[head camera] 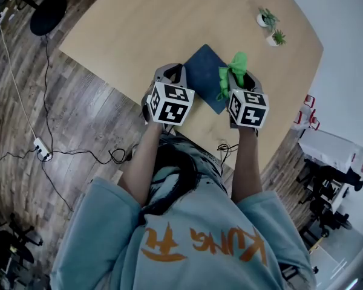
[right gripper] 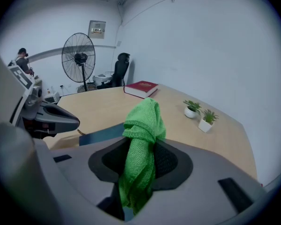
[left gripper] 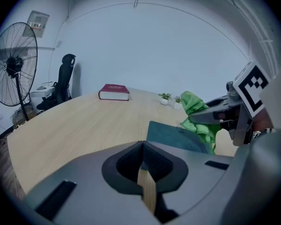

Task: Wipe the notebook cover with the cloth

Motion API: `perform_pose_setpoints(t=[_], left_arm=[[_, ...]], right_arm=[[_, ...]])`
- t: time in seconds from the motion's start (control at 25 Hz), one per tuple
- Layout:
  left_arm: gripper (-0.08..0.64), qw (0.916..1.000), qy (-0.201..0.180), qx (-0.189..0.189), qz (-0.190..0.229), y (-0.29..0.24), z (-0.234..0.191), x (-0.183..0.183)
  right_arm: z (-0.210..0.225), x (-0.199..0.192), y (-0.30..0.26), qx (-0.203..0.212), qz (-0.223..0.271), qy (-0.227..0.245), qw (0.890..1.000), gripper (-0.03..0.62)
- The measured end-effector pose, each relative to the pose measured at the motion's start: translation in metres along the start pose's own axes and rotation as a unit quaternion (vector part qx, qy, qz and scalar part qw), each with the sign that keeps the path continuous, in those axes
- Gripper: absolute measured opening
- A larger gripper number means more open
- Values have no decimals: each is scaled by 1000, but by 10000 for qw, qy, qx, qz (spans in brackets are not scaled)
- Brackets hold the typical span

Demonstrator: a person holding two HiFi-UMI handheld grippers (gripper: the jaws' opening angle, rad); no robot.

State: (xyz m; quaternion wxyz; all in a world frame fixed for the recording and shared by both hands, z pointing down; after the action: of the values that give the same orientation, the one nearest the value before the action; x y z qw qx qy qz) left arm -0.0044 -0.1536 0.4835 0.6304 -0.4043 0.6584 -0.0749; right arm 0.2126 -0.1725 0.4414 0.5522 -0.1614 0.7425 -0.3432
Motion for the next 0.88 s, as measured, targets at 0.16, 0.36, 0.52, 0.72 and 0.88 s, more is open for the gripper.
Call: perform_pose_setpoints(t=[0.16, 0.36, 0.52, 0.72, 0.88], left_arm=[[17, 9998, 91, 153, 48, 11, -7, -3], [16, 9990, 287, 319, 93, 30, -19, -12], [17, 9973, 547, 476, 80, 35, -30, -21], [17, 9962, 651, 564, 103, 37, -39, -23], [17, 9954, 705, 641, 119, 39, -47, -22]], right_arm=[[-32, 23, -16, 444, 147, 272, 9985, 127], [-72, 37, -36, 866, 141, 555, 9946, 127], [-93, 41, -54, 1126, -10, 860, 9899, 127], [-98, 34, -72, 1207, -221, 946, 9879, 127], [-100, 28, -77, 1230, -333, 982, 9870, 127]])
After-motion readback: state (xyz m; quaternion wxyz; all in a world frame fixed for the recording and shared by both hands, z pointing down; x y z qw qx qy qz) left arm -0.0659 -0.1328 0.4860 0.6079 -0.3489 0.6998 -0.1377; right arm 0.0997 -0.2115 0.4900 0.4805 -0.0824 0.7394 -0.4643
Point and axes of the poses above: the fingertips, and each gripper's own axes: y backward along the fingers, z to its right, x out of its top, the point moved 10 cm from there along y, backward along the fingers, and after that the axes turned 1 degree about -x, right-handed, at the moved point
